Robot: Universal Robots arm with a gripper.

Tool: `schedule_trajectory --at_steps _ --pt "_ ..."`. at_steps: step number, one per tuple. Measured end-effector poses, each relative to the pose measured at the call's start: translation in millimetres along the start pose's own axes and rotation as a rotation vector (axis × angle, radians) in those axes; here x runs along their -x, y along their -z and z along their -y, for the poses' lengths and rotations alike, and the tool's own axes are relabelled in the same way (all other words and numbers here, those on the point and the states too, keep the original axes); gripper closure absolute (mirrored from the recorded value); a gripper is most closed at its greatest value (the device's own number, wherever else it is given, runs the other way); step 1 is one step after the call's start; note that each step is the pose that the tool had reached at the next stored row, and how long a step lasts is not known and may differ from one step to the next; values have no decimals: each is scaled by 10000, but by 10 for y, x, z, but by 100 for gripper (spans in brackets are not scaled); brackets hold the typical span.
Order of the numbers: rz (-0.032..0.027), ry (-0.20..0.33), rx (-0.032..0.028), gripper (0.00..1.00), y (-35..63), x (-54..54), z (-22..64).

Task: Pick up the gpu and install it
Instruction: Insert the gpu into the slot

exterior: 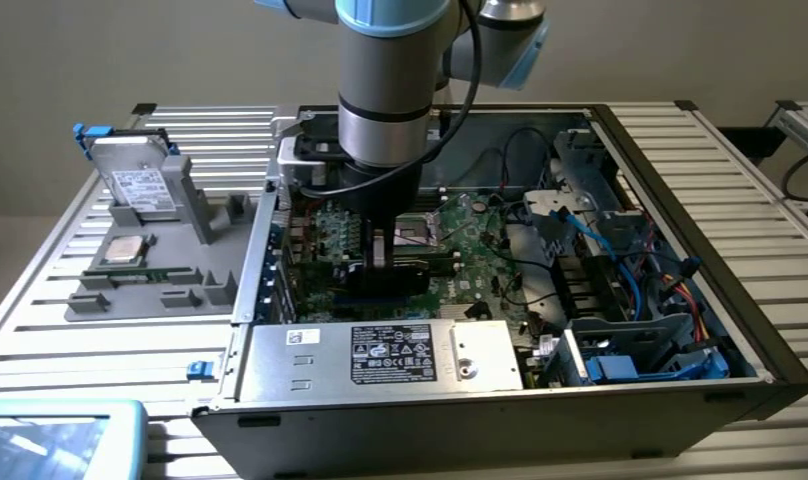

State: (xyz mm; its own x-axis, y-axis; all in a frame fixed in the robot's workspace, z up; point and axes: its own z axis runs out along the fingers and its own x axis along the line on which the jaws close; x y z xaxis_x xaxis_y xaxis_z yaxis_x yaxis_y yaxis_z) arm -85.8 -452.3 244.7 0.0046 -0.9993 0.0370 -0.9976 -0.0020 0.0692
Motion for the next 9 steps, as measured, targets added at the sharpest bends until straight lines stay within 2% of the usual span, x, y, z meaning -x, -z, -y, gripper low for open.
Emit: schedule_trajectory --at_steps 9 --pt "-2 13 0 72 0 -3 -1"
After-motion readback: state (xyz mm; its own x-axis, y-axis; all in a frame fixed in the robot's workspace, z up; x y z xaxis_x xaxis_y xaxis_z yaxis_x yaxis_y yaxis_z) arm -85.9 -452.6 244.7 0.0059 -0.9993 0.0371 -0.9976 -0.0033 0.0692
